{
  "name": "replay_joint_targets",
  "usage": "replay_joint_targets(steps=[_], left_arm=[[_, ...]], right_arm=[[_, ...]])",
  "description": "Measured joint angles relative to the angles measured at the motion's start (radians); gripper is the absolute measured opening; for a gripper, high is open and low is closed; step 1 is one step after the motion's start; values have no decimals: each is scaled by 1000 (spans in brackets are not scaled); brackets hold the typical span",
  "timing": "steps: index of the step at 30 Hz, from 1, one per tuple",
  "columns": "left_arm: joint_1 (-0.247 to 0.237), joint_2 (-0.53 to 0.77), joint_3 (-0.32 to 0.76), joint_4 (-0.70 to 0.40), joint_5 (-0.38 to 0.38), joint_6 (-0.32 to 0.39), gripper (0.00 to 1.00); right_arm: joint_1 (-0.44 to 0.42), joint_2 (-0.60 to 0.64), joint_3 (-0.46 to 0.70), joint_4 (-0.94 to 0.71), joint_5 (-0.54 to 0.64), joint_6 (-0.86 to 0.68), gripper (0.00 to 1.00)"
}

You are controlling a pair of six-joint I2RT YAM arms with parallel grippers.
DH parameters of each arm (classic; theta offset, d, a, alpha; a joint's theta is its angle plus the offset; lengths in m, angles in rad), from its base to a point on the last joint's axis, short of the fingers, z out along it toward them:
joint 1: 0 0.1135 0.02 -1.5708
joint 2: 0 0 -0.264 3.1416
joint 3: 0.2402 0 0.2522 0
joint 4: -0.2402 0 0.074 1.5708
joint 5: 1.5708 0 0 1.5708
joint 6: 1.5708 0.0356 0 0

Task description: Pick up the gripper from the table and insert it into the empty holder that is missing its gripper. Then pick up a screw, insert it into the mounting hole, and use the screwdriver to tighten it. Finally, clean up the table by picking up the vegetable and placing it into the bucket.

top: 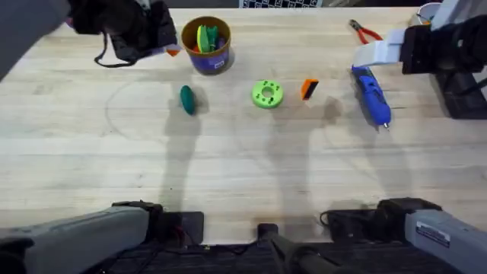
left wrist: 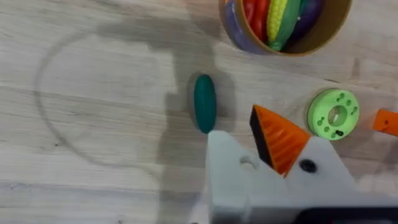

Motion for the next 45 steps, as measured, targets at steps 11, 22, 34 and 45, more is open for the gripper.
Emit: replay_joint_targets(steps=[11, 22, 34, 45], left_arm=[[6, -25, 0, 3, 0, 30, 778], [6, -24, 0, 17, -4, 31, 985], [6, -25, 0, 111, 14, 399, 985], [6, -65, 118, 40, 117, 635, 985]], right_arm=[[0, 0, 0, 0, 0, 0, 994], [0, 0, 0, 0, 0, 0, 994], [0, 0, 0, 0, 0, 0, 994], [0, 0, 0, 0, 0, 0, 992]])
